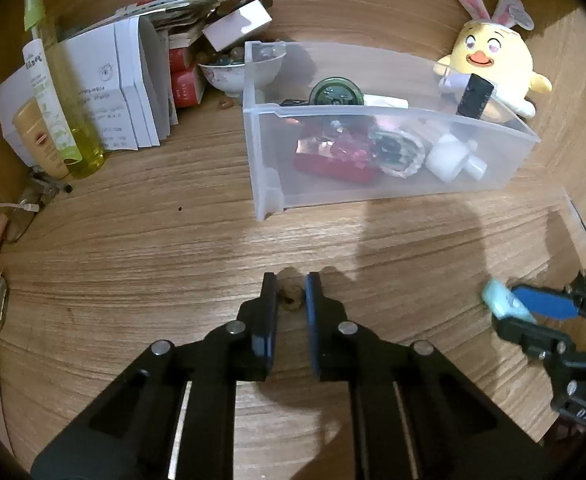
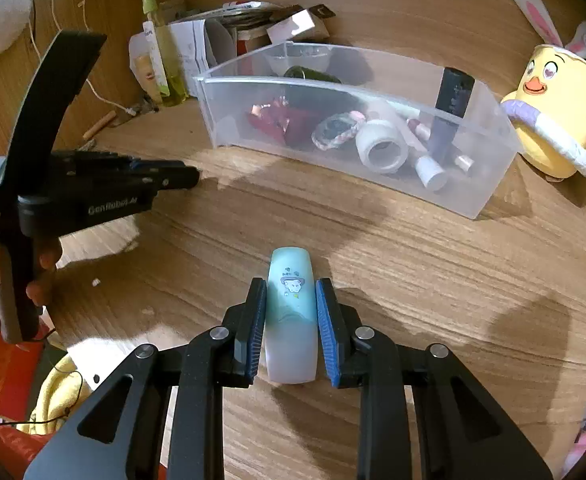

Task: Organize objects
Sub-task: 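Grasp the pale mint tube with the right while the left grasps the wooden bead, then carry the bead with the left while the right carries the mint tube into the box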

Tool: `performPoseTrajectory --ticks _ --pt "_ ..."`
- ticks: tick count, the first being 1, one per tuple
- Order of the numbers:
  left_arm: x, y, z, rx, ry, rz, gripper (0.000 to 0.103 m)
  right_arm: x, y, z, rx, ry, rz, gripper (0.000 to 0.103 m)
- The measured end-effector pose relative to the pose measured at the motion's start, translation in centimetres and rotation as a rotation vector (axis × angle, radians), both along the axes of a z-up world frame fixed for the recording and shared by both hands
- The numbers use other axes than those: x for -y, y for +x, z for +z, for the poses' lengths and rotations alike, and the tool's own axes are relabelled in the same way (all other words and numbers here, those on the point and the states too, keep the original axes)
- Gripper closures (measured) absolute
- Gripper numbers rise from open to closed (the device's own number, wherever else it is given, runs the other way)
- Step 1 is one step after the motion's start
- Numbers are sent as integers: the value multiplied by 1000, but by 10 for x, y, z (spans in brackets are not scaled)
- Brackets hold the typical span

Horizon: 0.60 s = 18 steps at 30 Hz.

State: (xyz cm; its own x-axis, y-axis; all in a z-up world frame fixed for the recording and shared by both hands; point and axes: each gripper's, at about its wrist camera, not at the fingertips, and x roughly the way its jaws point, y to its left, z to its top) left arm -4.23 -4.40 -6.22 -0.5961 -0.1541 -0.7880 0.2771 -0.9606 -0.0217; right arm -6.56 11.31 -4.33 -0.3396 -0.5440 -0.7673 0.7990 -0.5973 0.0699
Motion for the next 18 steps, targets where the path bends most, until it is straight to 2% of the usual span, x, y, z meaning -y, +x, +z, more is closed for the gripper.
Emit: performPoseTrajectory --ticks 3,7,18 --pt "-4 3 3 -16 -19 -2 90 0 -3 4 -10 -9 -6 80" --pt "-6 7 8 -36 -4 -2 90 -1 -7 9 -20 -24 -18 80" --pt "-16 13 38 -138 -37 -10 90 10 -21 30 -90 -60 -22 80"
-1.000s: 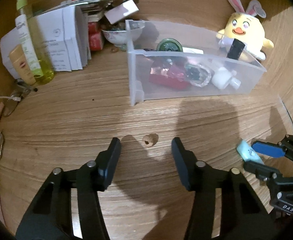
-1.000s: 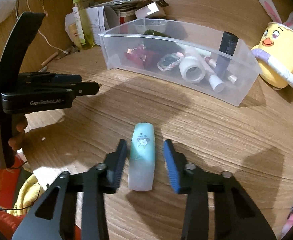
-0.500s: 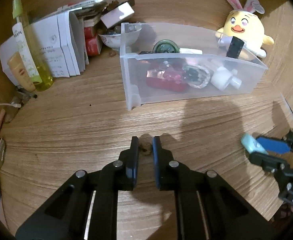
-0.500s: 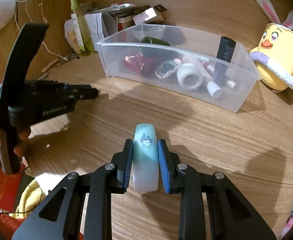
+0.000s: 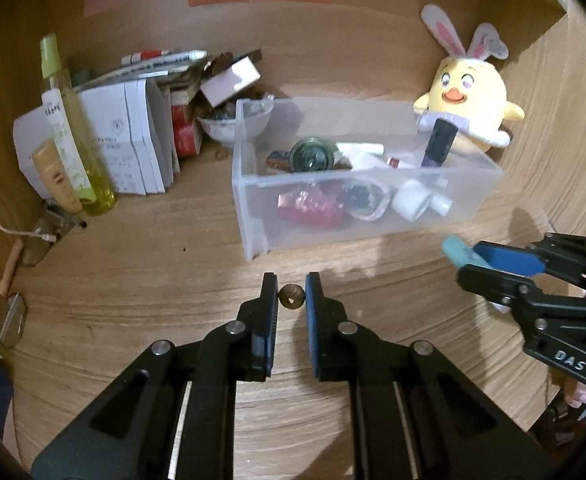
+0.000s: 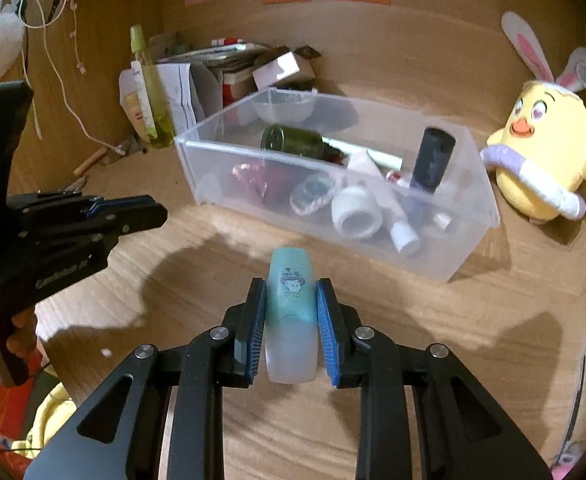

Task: Organize objects
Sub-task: 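Carry the bead with the left while the right carries the mint tube into the box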

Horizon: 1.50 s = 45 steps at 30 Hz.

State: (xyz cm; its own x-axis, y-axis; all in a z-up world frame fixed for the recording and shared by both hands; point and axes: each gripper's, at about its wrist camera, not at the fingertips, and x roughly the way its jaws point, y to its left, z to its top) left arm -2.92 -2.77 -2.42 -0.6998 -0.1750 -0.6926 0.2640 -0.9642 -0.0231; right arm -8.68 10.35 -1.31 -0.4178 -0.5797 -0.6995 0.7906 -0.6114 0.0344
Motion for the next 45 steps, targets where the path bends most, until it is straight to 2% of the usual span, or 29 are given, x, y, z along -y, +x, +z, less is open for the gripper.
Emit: performPoseTrajectory --ticks 11,30,37,45 --pt "-5 -3 30 -96 1 1 90 13 -13 26 -45 -66 2 80" --pt "1 -36 61 -186 38 -7 90 10 -57 65 -124 -135 -65 80" --pt "1 -58 62 -183 43 -24 90 14 -74 69 -130 -131 -80 80" --pt "-1 -79 46 -137 65 -58 90 37 -88 51 -88 -92 -68 80"
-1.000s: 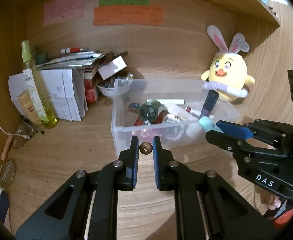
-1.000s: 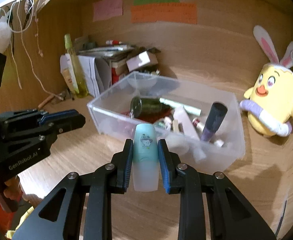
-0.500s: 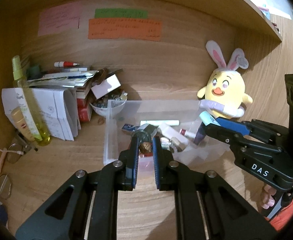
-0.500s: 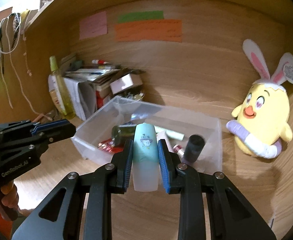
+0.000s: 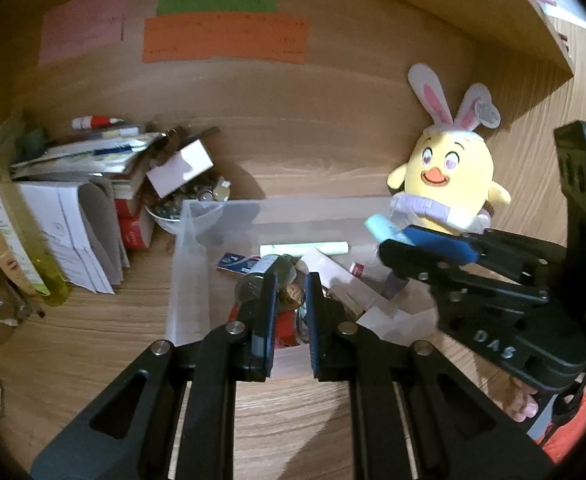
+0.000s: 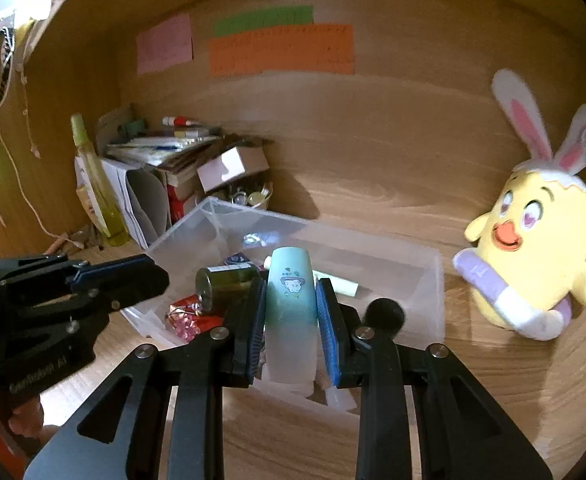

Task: Organize objects
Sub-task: 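Carry the bead with the left while the right carries the mint tube into the box, then open the left tool to drop the bead while the right releases the mint tube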

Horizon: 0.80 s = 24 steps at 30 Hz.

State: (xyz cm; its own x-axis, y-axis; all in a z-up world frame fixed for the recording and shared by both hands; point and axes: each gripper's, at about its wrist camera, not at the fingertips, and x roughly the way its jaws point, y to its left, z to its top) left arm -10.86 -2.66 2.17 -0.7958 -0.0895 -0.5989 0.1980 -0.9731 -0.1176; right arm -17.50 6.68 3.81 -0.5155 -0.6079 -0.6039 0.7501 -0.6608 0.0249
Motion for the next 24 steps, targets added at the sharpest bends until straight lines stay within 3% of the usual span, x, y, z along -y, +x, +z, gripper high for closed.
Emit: performPoseTrajectory --ticks 14,24 --pt "11 -23 -28 61 41 -30 90 29 -12 -36 59 105 -4 80" --pt "13 -23 -29 54 57 -32 89 32 -10 -35 51 120 0 79"
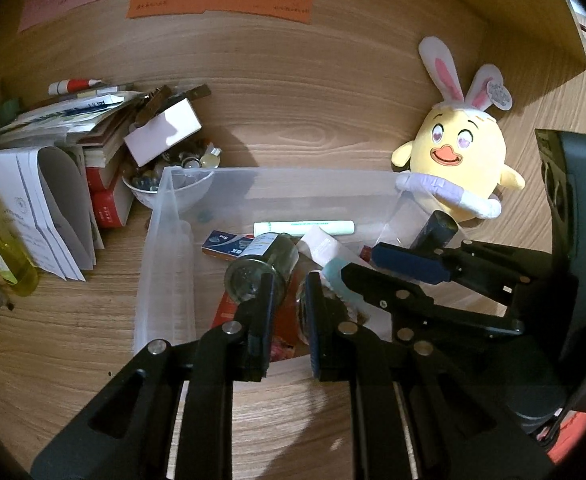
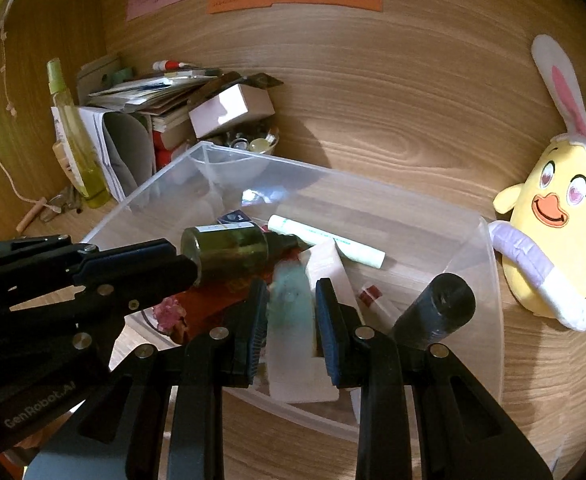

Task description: Organize objects

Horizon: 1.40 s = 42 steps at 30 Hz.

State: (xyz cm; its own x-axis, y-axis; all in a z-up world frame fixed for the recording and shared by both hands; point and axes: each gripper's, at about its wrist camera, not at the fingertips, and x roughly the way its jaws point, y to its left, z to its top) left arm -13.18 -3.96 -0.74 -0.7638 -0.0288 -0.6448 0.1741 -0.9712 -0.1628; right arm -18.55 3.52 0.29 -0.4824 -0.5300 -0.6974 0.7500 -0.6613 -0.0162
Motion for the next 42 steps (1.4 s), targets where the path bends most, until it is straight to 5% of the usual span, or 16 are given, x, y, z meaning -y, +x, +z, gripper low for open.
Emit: performPoseTrajectory --ticks 20,42 --pt "-5 38 25 -50 -32 34 71 -35 24 31 -50 -60 -17 63" --pt "-40 92 44 -129 -124 80 15 -101 68 55 -125 -145 -67 19"
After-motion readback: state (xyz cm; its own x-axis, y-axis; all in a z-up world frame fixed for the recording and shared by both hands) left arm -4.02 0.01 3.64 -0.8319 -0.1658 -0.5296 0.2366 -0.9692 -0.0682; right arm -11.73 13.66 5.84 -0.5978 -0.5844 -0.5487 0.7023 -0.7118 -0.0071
